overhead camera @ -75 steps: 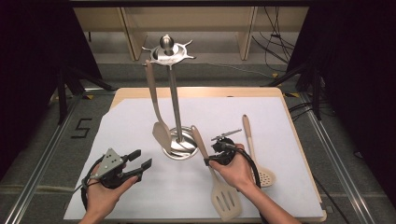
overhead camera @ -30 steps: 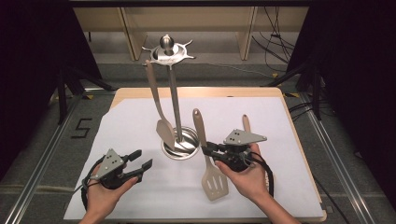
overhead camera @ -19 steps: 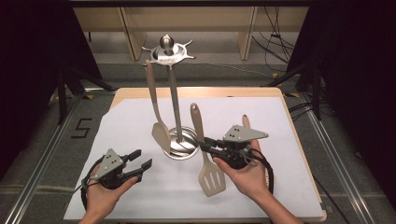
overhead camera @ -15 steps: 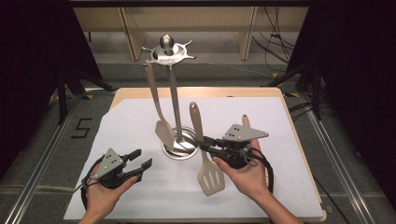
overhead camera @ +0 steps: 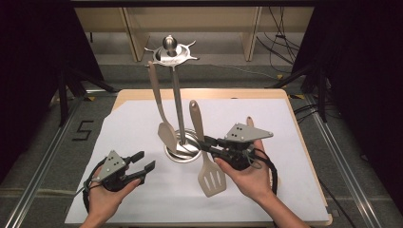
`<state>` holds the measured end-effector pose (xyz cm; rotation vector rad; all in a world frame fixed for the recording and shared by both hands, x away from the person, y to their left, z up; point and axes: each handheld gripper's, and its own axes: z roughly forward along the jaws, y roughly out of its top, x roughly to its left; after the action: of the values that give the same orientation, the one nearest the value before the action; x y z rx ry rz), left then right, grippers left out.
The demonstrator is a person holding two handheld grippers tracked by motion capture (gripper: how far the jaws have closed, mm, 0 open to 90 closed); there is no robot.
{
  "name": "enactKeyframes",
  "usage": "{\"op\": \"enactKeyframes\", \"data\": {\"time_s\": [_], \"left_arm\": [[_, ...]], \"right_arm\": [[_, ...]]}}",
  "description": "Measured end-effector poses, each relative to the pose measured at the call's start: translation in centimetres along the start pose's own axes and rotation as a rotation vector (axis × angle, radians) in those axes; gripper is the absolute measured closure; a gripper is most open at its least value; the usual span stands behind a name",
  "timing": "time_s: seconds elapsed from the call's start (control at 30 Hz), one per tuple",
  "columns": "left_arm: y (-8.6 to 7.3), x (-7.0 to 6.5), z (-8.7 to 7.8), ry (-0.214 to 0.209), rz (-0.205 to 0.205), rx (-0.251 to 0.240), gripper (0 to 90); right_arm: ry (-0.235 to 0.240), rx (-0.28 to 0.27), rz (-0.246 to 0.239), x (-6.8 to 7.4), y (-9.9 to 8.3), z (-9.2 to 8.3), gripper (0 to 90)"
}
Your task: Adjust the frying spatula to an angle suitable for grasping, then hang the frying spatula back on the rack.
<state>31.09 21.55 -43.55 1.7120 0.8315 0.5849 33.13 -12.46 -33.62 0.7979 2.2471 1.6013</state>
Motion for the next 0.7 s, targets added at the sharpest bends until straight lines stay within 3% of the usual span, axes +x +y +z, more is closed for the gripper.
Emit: {"op": "enactKeyframes", "data": {"time_s": [0.03, 0.1, 0.23, 0.3, 0.37, 0.4, 0.43, 0.5, 0.53, 0.7], "left_arm": [[0.0, 0.0, 0.0, 0.000, 0.002, 0.000, 44.1], [0.0, 0.1, 0.0, 0.001, 0.006, 0.000, 44.1], [0.0, 0.0, -0.1, 0.004, -0.001, -0.002, 44.1], [-0.1, 0.1, -0.1, -0.007, 0.002, -0.017, 44.1], [-0.1, 0.1, -0.1, -0.003, -0.003, -0.015, 44.1], [0.0, 0.2, -0.2, -0.003, 0.016, -0.011, 44.1], [0.0, 0.0, -0.3, 0.006, 0.003, 0.000, 44.1], [-0.1, -0.1, -0.3, 0.006, -0.005, -0.005, 44.1], [0.0, 0.0, -0.2, -0.005, 0.011, -0.011, 44.1], [0.0, -0.1, -0.3, 0.002, 0.005, -0.005, 44.0]], "right_arm": [[-0.003, -0.012, -0.027, -0.1, 0.2, 0.0, 77.5], [0.003, -0.009, -0.005, 0.1, 0.3, 0.0, 77.5], [0.002, -0.014, -0.031, 0.1, 0.7, -0.1, 77.4], [0.004, -0.013, -0.020, 0.2, 0.8, -0.1, 77.4], [-0.002, -0.027, -0.031, 0.1, 0.8, 0.0, 77.4], [-0.008, -0.025, -0.033, 0.1, 0.9, -0.1, 77.4], [-0.013, -0.038, -0.041, 0.1, 0.9, -0.1, 77.4], [0.007, -0.021, -0.020, 0.2, 0.9, -0.2, 77.5], [0.002, -0.023, -0.034, 0.2, 1.0, -0.2, 77.5], [-0.007, -0.024, -0.012, 0.4, 1.2, -0.2, 77.4]]}}
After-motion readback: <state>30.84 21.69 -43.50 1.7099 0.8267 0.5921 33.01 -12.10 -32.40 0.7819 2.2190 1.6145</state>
